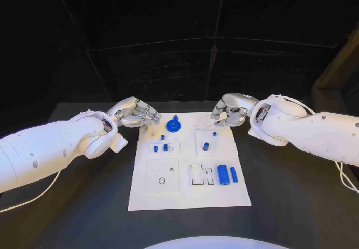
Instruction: Assemble the parts on the task board
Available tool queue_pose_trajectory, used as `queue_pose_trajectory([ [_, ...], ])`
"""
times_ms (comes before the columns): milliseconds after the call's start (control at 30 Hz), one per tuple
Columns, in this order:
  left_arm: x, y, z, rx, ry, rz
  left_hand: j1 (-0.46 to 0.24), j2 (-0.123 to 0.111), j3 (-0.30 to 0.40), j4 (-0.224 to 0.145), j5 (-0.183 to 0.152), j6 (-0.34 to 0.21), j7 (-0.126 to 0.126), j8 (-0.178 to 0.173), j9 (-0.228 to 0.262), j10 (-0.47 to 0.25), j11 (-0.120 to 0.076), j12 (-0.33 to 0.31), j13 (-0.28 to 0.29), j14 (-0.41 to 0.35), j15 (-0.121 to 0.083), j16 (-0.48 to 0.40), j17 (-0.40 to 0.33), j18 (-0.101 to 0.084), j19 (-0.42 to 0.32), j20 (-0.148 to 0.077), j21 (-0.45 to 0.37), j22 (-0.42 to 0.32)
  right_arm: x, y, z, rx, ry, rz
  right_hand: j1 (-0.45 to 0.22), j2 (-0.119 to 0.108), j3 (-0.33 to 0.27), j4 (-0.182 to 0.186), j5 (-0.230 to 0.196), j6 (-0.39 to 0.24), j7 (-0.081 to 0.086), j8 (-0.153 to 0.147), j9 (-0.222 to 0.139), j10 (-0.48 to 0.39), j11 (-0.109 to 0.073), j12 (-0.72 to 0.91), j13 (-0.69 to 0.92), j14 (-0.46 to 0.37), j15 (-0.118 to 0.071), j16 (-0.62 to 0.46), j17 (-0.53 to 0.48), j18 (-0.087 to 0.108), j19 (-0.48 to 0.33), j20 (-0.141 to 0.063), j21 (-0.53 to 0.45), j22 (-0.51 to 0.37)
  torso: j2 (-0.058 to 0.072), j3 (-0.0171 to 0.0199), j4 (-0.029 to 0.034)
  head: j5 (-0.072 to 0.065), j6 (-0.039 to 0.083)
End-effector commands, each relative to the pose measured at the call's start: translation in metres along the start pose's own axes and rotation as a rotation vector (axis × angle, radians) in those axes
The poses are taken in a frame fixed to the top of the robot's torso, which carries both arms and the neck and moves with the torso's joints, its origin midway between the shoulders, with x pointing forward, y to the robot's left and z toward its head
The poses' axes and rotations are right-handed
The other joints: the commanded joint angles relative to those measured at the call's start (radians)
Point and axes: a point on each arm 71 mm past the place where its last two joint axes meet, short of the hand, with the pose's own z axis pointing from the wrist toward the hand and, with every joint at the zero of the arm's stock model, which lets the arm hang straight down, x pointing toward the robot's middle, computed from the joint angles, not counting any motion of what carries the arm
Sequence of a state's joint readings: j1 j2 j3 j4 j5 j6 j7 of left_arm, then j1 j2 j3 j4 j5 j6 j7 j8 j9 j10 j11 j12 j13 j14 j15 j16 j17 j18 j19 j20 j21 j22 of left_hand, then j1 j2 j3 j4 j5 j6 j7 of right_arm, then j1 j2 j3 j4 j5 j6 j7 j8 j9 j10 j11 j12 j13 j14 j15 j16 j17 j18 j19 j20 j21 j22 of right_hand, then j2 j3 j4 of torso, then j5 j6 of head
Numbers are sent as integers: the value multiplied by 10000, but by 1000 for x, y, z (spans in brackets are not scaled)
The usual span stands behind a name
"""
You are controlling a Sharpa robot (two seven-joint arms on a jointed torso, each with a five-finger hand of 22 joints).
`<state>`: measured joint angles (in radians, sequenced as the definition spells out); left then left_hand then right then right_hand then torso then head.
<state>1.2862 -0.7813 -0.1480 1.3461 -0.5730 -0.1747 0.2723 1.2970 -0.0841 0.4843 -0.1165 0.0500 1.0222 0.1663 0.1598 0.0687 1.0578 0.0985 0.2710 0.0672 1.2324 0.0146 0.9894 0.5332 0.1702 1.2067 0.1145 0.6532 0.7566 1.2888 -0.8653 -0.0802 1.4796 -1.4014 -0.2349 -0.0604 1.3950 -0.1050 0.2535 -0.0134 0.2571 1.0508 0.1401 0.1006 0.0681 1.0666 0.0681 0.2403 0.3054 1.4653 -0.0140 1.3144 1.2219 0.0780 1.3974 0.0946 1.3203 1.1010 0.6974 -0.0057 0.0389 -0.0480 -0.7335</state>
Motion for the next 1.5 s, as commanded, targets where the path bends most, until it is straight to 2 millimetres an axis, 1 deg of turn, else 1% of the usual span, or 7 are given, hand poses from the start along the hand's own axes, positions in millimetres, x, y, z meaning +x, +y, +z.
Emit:
queue_pose_trajectory([
  [33,-6,-7,-3,913,-898,-3687,-73,26,-81,9,2,14,59,17,-5,-22,48,86,13,-84,6,-71,-83,126,-92,-10,-96,-66,6,7,-1,-466,-40,-2074,-70,-148,150,-28,-52,96,18,-80,-14,44,94,-124,-289,340,94,-86,-80,133,-80,42,-68,-83,4,-2,-2,-79,19],
  [100,-6,-8,-5,994,-933,-4132,-59,52,-112,10,2,26,59,29,-1,-7,44,115,19,-117,6,-87,-109,128,-112,-7,-142,-99,10,8,-2,-534,19,-2276,-103,-190,211,-40,-61,78,37,-116,-17,24,117,-189,-416,328,102,-143,-152,145,-106,56,-121,-166,4,11,-2,-85,27],
  [267,-8,-8,-9,995,-1069,-4630,-40,79,-153,7,3,54,54,52,5,21,36,157,27,-153,4,-103,-140,130,-128,-6,-195,-137,18,10,-3,-615,247,-2496,-150,-266,405,-95,-64,78,44,-189,-13,26,147,-341,-769,307,119,-249,-282,171,-150,82,-229,-321,10,-7,23,-133,42],
  [467,-9,-7,-12,1019,-1188,-4800,-21,83,-194,-6,4,78,53,73,9,45,29,195,34,-178,-1,-114,-166,132,-135,-8,-236,-169,26,11,-4,-623,531,-2598,-223,-362,664,-171,-73,74,-4,-288,-14,26,108,-557,-1260,278,78,-419,-489,208,-206,43,-382,-535,18,4,0,-111,73],
  [767,-10,-7,-15,1036,-1316,-4971,-1,90,-218,-18,4,94,52,87,12,61,25,221,38,-194,-4,-120,-184,133,-137,-10,-262,-190,34,9,-1,-505,778,-2731,-270,-413,811,-226,-88,38,109,-338,-15,34,208,-663,-1568,280,149,-462,-543,211,-208,86,-441,-605,17,-5,18,-153,54],
  [933,-10,-7,-16,1036,-1330,-4995,-2,82,-238,-22,3,93,59,90,12,61,28,230,38,-201,-4,-124,-193,133,-139,-11,-275,-200,38,8,0,-453,917,-2773,-232,-374,949,-279,-134,71,135,-330,-8,94,230,-682,-1716,290,167,-448,-532,208,-187,110,-437,-591,26,-2,5,-148,31],
  [1500,-12,-6,-17,1025,-1367,-4997,4,84,-257,-26,5,89,66,92,10,60,31,240,38,-214,-3,-130,-206,132,-142,-11,-293,-214,47,7,4,-369,1205,-2981,-167,-119,2055,-519,-871,545,92,-233,35,745,147,-668,-2317,355,105,-270,-377,173,-43,73,-293,-353,17,-3,4,-153,-45],
])
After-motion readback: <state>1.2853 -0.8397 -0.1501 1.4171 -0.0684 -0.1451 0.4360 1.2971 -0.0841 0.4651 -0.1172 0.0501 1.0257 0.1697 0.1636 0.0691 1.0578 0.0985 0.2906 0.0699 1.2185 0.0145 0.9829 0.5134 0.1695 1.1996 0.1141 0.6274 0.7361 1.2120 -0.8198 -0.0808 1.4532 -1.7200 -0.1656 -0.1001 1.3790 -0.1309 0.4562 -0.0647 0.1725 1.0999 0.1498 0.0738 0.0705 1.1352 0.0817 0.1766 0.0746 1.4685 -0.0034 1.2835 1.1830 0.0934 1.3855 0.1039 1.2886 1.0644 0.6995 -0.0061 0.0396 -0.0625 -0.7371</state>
